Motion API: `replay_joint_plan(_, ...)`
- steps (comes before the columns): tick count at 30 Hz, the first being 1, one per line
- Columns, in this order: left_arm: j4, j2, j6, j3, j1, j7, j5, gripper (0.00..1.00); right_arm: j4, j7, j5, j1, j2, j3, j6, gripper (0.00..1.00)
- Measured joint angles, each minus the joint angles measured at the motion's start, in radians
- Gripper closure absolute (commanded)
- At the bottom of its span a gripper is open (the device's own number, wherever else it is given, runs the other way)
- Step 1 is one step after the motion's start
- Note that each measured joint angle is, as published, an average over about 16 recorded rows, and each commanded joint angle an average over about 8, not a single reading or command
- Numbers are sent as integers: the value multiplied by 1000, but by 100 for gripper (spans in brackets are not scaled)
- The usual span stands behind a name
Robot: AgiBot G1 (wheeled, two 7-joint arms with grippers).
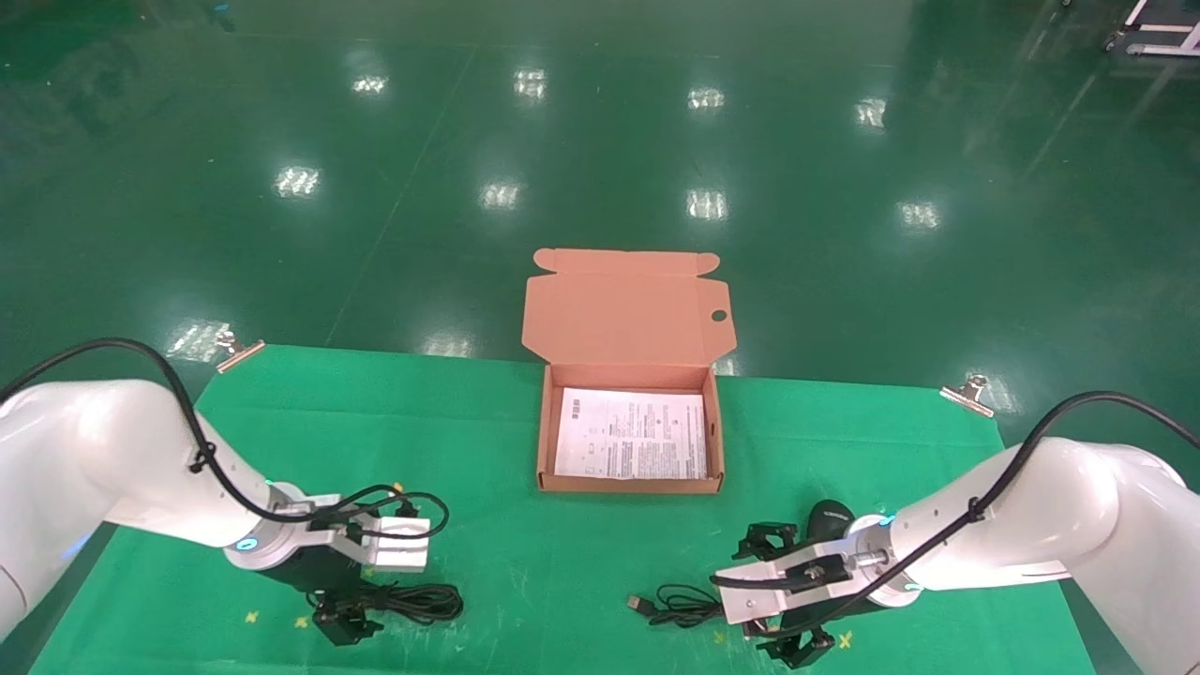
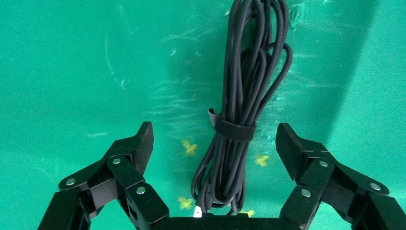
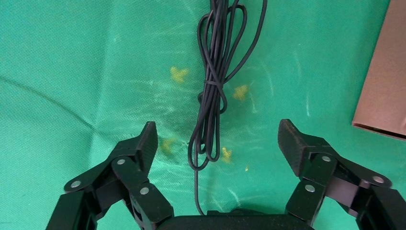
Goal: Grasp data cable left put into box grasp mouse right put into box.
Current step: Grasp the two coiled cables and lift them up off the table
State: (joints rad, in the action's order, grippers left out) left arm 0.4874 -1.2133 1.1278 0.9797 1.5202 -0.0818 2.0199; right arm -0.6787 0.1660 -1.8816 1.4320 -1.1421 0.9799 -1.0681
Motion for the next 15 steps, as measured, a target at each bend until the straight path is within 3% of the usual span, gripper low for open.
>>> replay_joint_plan(15, 15, 3, 10, -1, 1, -3, -4, 100, -18, -7, -1, 0, 7, 1, -7, 100)
